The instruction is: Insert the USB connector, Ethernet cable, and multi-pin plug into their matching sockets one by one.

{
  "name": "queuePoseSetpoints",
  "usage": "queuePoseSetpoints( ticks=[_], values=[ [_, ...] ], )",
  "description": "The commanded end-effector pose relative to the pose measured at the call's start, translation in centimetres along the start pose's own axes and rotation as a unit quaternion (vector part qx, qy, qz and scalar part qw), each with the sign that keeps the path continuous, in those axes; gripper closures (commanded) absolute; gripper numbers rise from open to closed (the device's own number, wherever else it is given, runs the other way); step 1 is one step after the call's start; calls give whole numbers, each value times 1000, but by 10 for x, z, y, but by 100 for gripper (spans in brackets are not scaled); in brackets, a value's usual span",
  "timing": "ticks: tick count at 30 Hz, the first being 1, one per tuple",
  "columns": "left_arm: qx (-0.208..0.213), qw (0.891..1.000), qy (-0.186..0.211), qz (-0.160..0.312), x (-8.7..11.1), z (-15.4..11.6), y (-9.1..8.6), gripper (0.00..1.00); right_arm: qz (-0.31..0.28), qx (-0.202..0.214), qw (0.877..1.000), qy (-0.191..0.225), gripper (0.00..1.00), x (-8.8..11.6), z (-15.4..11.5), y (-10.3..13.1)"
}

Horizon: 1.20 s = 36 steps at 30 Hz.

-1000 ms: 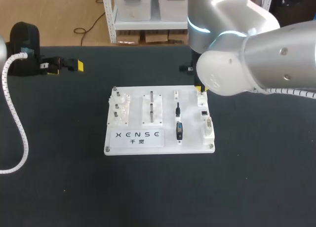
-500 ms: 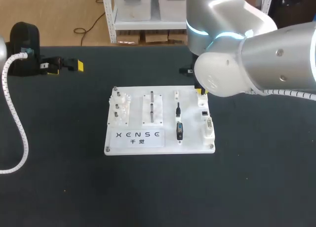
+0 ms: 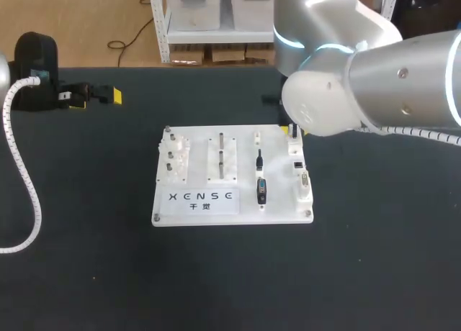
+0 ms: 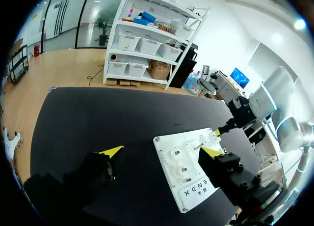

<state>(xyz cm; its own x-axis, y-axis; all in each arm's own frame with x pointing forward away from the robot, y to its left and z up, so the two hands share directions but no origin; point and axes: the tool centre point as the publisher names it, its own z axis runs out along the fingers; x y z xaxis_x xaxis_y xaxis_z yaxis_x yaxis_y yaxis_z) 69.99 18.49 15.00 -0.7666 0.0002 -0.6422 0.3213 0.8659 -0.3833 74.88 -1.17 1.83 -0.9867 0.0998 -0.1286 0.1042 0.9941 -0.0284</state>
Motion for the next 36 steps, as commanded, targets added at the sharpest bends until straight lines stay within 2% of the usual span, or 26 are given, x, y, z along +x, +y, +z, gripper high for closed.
queuePoseSetpoints(
  ticks=[1,9,18,31,36],
  values=[
    [0,1000,0,0,0,0,0,0,5,0,1000,-12,0,12,-23,-1],
    [0,1000,0,0,0,0,0,0,-8,-7,1000,-15,0,38,-48,23],
    [0,1000,0,0,0,0,0,0,-53,-33,998,7,0,71,-46,56],
    [0,1000,0,0,0,0,0,0,-55,-36,997,29,0,87,-31,57],
    [0,1000,0,0,0,0,0,0,-49,-29,998,13,0,90,-31,58]
  ],
)
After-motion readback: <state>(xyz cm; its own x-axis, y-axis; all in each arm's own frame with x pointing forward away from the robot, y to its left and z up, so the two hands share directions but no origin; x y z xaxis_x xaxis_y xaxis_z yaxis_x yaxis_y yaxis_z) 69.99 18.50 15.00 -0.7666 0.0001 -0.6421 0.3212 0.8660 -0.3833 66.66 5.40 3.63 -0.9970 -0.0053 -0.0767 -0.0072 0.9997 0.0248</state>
